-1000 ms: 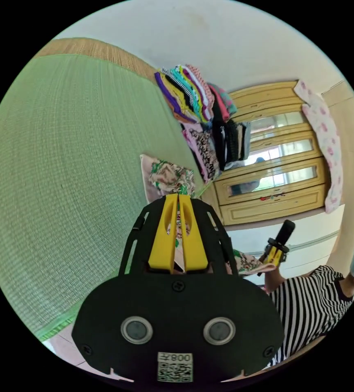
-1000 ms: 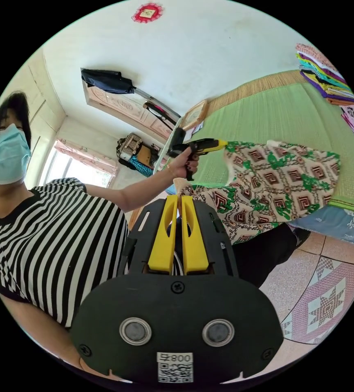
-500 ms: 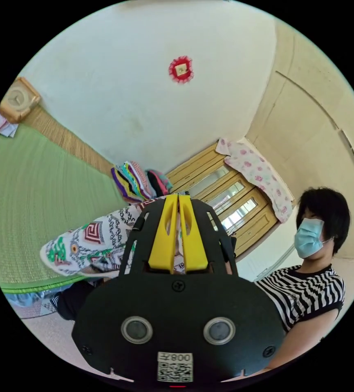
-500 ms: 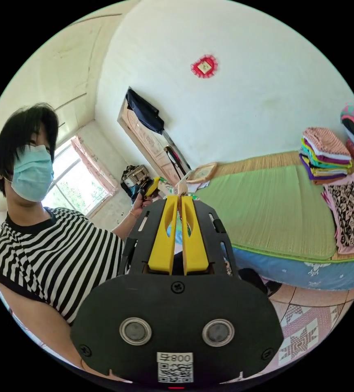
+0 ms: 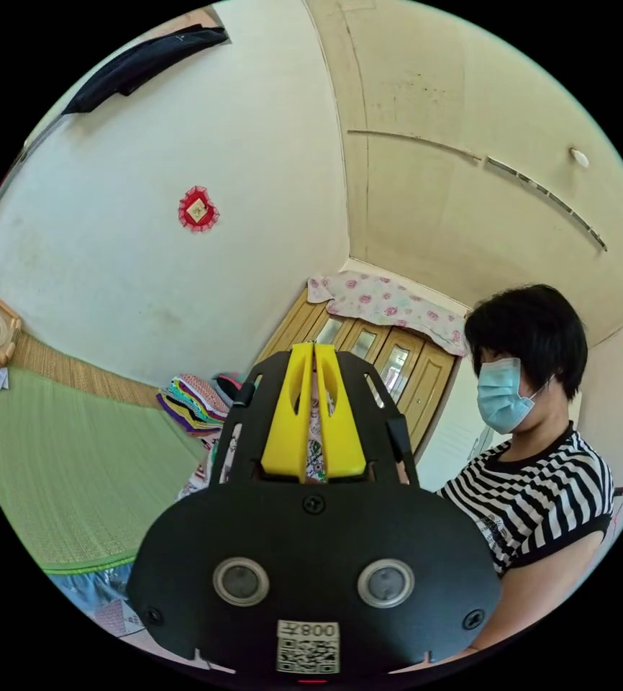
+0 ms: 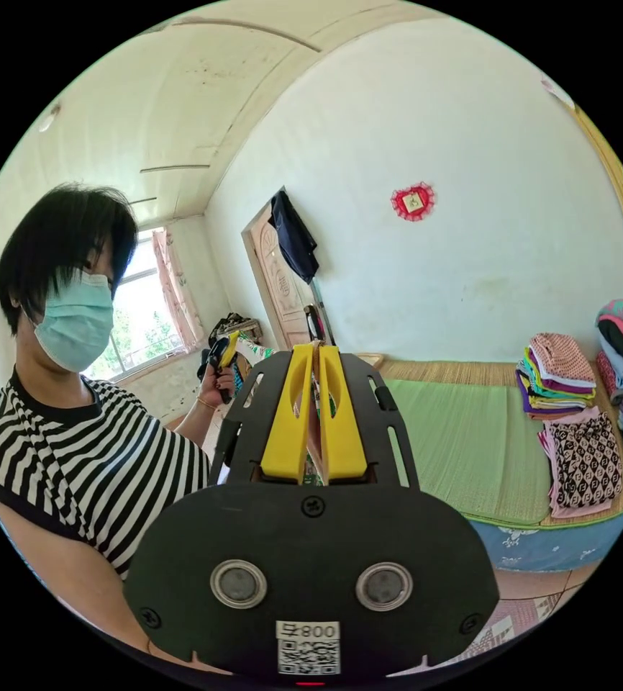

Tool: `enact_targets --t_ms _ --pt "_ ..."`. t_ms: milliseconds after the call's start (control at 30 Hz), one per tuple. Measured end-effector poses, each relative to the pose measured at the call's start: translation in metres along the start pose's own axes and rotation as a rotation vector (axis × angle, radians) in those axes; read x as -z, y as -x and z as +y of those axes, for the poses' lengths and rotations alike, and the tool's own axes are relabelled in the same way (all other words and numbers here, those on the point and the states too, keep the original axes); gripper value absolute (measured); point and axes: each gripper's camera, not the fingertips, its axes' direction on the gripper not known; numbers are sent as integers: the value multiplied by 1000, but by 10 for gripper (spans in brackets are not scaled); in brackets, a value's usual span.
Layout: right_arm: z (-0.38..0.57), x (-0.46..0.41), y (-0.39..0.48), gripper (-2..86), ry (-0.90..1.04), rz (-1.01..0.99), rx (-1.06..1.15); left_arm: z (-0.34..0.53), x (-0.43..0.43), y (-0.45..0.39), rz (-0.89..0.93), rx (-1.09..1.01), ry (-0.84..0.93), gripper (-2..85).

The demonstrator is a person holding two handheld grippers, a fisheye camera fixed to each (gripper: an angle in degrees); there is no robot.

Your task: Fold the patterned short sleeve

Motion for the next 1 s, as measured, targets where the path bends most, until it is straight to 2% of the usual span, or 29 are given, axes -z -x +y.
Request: enact_targets --t_ms 233,500,767,1000 --pt "0 24 43 9 -53 4 88 -2 65 -45 8 -83 -35 1" --pt "-8 13 52 10 -49 -27 129 -8 92 -53 -29 -113 -60 1" --pt "-26 -25 23 10 5 -35 101 -14 70 -26 -42 -104 -58 2" --pt "-45 -69 -15 10 25 -27 61 -18 15 18 -71 -91 -38 2"
